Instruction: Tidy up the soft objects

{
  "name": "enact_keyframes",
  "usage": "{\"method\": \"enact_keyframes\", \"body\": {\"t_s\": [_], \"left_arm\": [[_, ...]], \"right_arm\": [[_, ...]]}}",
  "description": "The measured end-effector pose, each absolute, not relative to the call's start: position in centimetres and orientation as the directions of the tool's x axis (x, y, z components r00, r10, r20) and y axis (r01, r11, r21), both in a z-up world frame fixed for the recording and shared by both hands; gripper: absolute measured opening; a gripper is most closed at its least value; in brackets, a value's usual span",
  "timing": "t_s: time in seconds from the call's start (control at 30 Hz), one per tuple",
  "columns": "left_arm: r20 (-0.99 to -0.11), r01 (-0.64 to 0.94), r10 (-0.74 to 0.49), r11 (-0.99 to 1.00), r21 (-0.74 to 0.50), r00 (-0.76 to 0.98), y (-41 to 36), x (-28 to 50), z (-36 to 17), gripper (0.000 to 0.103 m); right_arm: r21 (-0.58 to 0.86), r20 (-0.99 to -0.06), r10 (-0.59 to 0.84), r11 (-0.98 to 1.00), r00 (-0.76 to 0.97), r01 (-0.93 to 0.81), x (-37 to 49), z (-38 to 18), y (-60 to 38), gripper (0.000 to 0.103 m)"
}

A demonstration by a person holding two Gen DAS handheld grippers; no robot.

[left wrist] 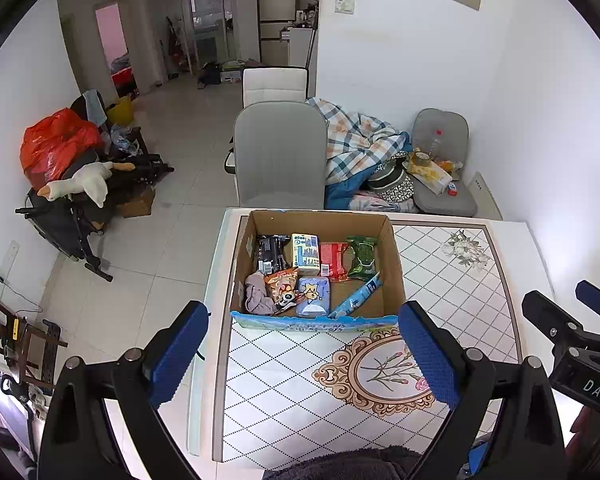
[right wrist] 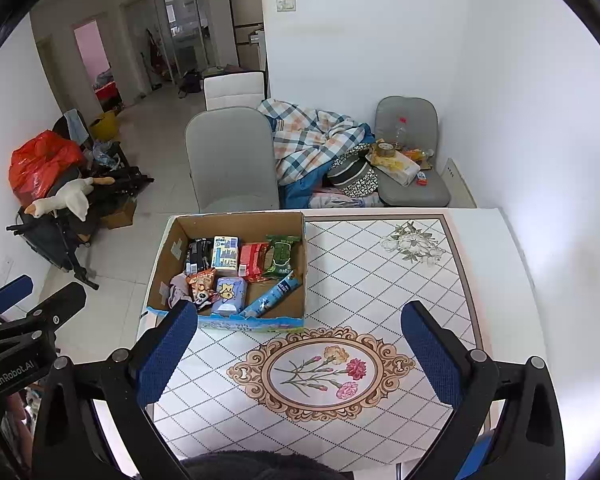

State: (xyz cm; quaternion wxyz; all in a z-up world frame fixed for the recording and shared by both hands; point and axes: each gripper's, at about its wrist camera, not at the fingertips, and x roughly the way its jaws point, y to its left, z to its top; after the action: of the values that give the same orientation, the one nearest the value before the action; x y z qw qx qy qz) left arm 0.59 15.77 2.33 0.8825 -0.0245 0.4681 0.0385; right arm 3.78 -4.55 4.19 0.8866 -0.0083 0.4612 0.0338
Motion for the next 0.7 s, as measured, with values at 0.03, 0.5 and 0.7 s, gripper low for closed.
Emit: {"method": "enact_keyframes", "body": {"t_s": [0.03, 0.5, 0.7], "left_arm": [[-0.829, -0.091, 0.045, 0.996, -0.007, 0.558, 15.77, 0.58, 2.34, 0.098], [-0.832, -0.090, 0.044, 0.996, -0.007, 0.553, 15.60, 0.36, 1.84, 0.098], [-0.834, -0.088, 0.043, 0.996, -0.007, 0.550, 15.58, 0.49, 1.74, 0.098]], "right_arm": [[0.018, -0.819, 0.054, 0.997, 0.571, -0.069, 3.74, 4.20, -4.57, 0.103], [0.011, -0.822, 0.046, 0.998, 0.567, -0.066, 3.67, 3.99, -4.64, 0.103], [0.013, -0.821, 0.046, 0.998, 0.569, -0.061, 3.91, 3.93, -4.88, 0.103]]}}
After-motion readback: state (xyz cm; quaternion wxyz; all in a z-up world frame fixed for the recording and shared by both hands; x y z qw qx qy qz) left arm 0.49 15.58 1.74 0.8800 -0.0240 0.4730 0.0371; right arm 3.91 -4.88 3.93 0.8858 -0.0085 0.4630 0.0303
